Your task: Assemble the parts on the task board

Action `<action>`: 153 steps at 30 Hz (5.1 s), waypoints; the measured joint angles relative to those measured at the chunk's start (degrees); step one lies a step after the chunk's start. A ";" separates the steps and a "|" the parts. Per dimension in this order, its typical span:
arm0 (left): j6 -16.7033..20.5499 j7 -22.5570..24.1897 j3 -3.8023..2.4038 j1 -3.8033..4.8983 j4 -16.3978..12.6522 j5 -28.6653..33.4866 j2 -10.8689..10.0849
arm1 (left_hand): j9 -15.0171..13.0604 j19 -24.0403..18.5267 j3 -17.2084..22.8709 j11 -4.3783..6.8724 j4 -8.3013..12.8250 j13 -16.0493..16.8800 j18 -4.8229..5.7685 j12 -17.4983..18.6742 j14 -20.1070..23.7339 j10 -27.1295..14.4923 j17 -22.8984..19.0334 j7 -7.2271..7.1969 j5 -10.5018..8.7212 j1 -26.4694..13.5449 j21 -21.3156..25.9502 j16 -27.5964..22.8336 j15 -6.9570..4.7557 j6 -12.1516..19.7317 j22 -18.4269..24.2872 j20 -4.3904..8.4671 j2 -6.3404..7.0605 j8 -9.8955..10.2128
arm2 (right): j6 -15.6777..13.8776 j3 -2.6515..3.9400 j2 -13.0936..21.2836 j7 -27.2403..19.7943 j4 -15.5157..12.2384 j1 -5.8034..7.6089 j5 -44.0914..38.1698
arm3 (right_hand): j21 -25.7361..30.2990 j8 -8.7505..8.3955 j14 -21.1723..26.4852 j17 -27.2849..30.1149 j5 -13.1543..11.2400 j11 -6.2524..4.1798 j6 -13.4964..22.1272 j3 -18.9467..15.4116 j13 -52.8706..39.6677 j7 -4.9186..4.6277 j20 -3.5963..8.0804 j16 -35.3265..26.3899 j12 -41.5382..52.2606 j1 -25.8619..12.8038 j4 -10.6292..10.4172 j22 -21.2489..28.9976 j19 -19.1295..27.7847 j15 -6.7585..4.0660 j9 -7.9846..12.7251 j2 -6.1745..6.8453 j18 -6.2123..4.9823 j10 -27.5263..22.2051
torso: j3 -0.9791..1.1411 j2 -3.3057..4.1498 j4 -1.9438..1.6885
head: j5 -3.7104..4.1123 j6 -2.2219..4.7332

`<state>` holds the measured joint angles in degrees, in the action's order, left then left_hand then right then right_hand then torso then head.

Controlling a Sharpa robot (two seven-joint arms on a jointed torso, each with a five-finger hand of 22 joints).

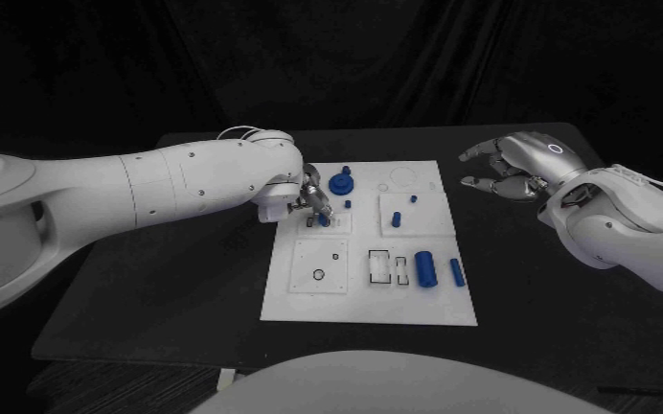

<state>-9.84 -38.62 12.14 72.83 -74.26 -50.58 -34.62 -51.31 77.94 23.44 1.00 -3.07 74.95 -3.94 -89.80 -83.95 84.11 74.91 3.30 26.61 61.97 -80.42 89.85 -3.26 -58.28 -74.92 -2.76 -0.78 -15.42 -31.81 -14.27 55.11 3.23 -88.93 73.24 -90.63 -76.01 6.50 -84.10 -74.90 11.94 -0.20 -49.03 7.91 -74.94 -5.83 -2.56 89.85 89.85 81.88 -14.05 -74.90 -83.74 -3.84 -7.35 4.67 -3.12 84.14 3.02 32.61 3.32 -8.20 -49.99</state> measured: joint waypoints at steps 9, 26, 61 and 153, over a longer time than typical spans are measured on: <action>0.35 0.13 -0.05 -0.11 0.06 0.04 -0.02 | 0.00 0.00 0.16 0.00 -0.16 0.00 0.00 0.00 0.00 0.00 0.00 -0.16 -0.16 -0.05 0.00 0.00 0.00 -0.16 0.00 0.00 -0.13 0.27 | 0.09 0.00 0.00 0.03 0.03 -0.05 0.00 | 0.00 0.00 0.00 0.00 0.00 0.00 0.00 0.00 0.01 0.00 0.00 0.00 0.00 0.00 0.00 -0.05 0.00 0.00 0.00 0.00 0.00 0.00 | -0.02 0.02 -0.02 | -0.13 0.00; 0.97 0.55 -0.09 -0.38 -0.09 0.10 -0.22 | 0.02 0.00 0.16 0.00 -0.16 0.00 0.00 0.00 0.00 0.00 0.00 -0.14 0.02 -0.01 0.00 0.00 0.00 -0.14 0.01 0.00 -0.17 0.29 | 0.27 0.00 0.01 0.20 0.10 -0.18 0.00 | 0.00 0.00 0.20 0.00 0.00 0.00 0.00 -0.16 0.02 0.00 0.00 0.00 0.00 0.00 0.16 -0.03 0.00 0.20 0.04 0.00 0.00 0.00 | -0.04 0.00 0.09 | -0.24 0.00; 1.93 1.06 -0.06 -0.62 0.15 0.08 -0.03 | 0.02 0.00 0.32 0.00 -0.31 0.00 0.00 0.00 0.00 0.00 0.00 -0.01 0.01 -0.01 0.22 0.00 0.00 -0.36 0.01 0.00 -0.16 0.28 | 0.44 0.01 0.02 0.31 0.40 -0.53 0.43 | 0.00 0.00 0.21 0.00 0.00 0.21 0.00 -0.16 0.03 0.00 0.00 0.00 0.00 0.00 0.15 -0.01 0.00 0.20 0.04 0.00 0.00 -0.21 | -0.07 -0.07 0.12 | -0.33 0.00; 4.27 0.76 0.29 -0.07 -2.50 0.02 -3.92 | 0.86 0.86 -16.11 -0.06 -13.36 0.00 0.00 0.00 0.00 -0.11 0.02 -0.92 -23.63 -10.30 1.47 0.00 -0.04 -5.10 -0.01 -0.39 -0.09 2.01 | 1.70 0.01 0.47 0.93 0.66 -1.23 0.51 | 0.20 0.00 0.05 0.00 0.00 0.20 -0.21 -0.16 0.03 -0.21 -0.21 0.00 0.00 -0.24 0.15 -0.01 0.21 0.36 0.16 -0.24 0.00 -0.20 | -0.07 0.02 0.10 | -0.53 0.00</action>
<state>-5.57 -37.86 12.43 72.76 -76.75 -50.56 -38.54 -50.45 78.80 7.33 0.93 -16.43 74.95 -3.94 -89.80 -83.95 84.00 74.93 2.38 2.98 51.67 -78.96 89.85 -3.30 -63.38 -74.92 -3.15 -0.88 -13.42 -30.12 -14.27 55.58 4.16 -88.27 72.01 -90.12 -75.80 6.49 -84.05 -74.90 11.94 0.00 -49.23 7.75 -74.91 -6.04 -2.77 89.85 89.85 81.64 -13.90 -74.91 -83.53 -3.48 -7.19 4.43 -3.12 83.93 2.95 32.62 3.42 -8.73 -49.99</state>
